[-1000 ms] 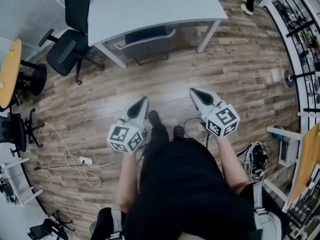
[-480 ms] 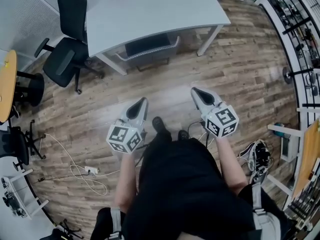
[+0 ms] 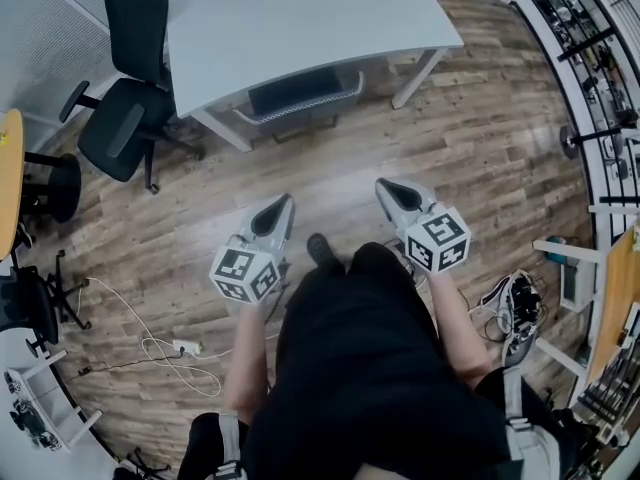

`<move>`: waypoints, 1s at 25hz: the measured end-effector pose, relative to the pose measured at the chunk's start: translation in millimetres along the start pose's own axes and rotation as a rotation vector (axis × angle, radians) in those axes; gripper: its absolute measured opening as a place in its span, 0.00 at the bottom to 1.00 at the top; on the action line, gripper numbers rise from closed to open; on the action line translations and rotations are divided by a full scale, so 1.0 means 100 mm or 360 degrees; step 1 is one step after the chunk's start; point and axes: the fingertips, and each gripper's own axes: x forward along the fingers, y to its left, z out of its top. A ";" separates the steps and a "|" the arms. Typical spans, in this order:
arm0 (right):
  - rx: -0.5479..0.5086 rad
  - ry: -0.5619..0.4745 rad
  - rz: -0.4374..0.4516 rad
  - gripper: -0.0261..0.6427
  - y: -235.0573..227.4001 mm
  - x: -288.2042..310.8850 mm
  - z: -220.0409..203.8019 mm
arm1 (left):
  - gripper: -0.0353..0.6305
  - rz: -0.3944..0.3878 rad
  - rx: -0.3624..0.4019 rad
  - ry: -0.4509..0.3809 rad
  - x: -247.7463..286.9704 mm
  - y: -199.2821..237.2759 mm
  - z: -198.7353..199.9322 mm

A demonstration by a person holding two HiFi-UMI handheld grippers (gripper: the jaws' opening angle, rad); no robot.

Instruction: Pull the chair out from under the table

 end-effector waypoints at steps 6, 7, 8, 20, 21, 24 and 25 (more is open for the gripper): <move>0.0008 0.0016 -0.0002 0.04 0.01 0.05 -0.01 | 0.07 0.0009 -0.0026 0.0037 0.01 0.11 -0.09; 0.0028 0.0019 0.0007 0.11 -0.03 0.07 -0.01 | 0.07 0.0016 -0.0023 0.0039 0.04 0.12 -0.09; 0.0041 0.0031 0.0016 0.19 -0.06 0.09 -0.02 | 0.07 0.0023 -0.0019 0.0042 0.08 0.12 -0.09; -0.0069 0.0111 0.0161 0.26 -0.53 0.88 0.32 | 0.07 0.0140 0.0003 0.0081 0.61 0.59 0.29; -0.0084 0.0110 0.0172 0.26 -0.60 0.94 0.37 | 0.07 0.0150 0.0011 0.0082 0.69 0.63 0.35; -0.0116 0.0097 0.0188 0.29 -0.83 1.15 0.52 | 0.07 0.0186 0.0039 0.0082 0.93 0.72 0.52; -0.0127 0.0096 0.0193 0.30 -0.91 1.22 0.56 | 0.07 0.0197 0.0044 0.0085 1.02 0.76 0.56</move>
